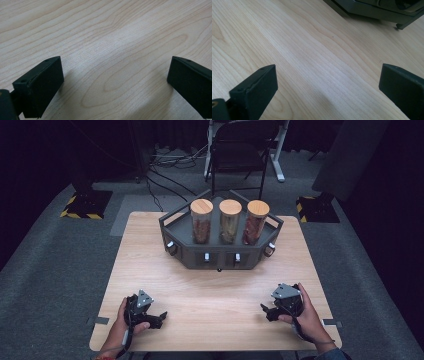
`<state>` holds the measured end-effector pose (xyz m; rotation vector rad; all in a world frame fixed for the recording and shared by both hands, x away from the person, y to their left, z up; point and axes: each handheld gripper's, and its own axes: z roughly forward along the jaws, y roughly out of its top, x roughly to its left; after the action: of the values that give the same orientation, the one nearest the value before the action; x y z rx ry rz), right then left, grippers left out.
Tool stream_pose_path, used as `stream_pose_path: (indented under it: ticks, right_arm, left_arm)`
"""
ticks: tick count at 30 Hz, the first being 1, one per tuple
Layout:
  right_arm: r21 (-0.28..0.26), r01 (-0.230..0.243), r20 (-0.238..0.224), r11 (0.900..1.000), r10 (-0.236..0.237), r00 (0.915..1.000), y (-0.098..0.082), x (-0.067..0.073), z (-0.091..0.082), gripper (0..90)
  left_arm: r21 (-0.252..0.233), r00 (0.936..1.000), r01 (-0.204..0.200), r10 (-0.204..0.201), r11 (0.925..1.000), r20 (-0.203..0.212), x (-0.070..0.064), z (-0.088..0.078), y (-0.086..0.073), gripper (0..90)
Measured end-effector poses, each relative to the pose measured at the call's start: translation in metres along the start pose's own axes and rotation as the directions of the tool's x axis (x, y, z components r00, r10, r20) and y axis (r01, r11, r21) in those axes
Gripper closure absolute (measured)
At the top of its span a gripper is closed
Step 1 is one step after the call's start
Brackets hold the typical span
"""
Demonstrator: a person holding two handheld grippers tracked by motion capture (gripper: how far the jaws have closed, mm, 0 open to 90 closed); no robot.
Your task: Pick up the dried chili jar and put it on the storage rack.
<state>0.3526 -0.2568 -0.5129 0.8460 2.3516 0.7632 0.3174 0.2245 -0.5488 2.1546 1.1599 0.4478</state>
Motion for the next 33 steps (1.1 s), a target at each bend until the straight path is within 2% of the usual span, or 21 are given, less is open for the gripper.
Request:
stream_pose_path:
  ticks: [11, 20, 25, 28, 33]
  right_arm:
    - [0.007, -0.052, -0.028, 0.999, 0.052, 0.9982, -0.018, 0.001, 0.003, 1.9]
    - [0.027, -0.125, -0.063, 0.992, 0.126, 0.99, -0.037, -0.002, 0.004, 1.5]
    - [0.002, -0.211, -0.111, 0.978, 0.21, 0.9715, -0.05, -0.005, 0.004, 0.5]
    - [-0.005, -0.257, -0.136, 0.966, 0.254, 0.9575, -0.057, -0.008, 0.003, 0.3]
    - [-0.006, -0.249, -0.145, 0.968, 0.246, 0.9584, -0.059, -0.009, 0.002, 0.3]
  left_arm:
    - [0.0, 1.0, 0.0, 0.0, 1.0, 0.0, 0.0, 0.0, 0.0, 0.6]
    - [0.0, 1.0, 0.0, 0.0, 1.0, 0.0, 0.0, 0.0, 0.0, 0.6]
    - [0.001, 1.0, 0.0, 0.0, 1.0, 0.0, 0.0, 0.0, 0.0, 0.6]
    - [0.0, 1.0, 0.001, -0.001, 1.0, 0.002, 0.0, 0.0, 0.0, 0.6]
    - [0.001, 1.0, 0.0, 0.0, 1.0, 0.002, 0.0, 0.0, 0.0, 0.6]
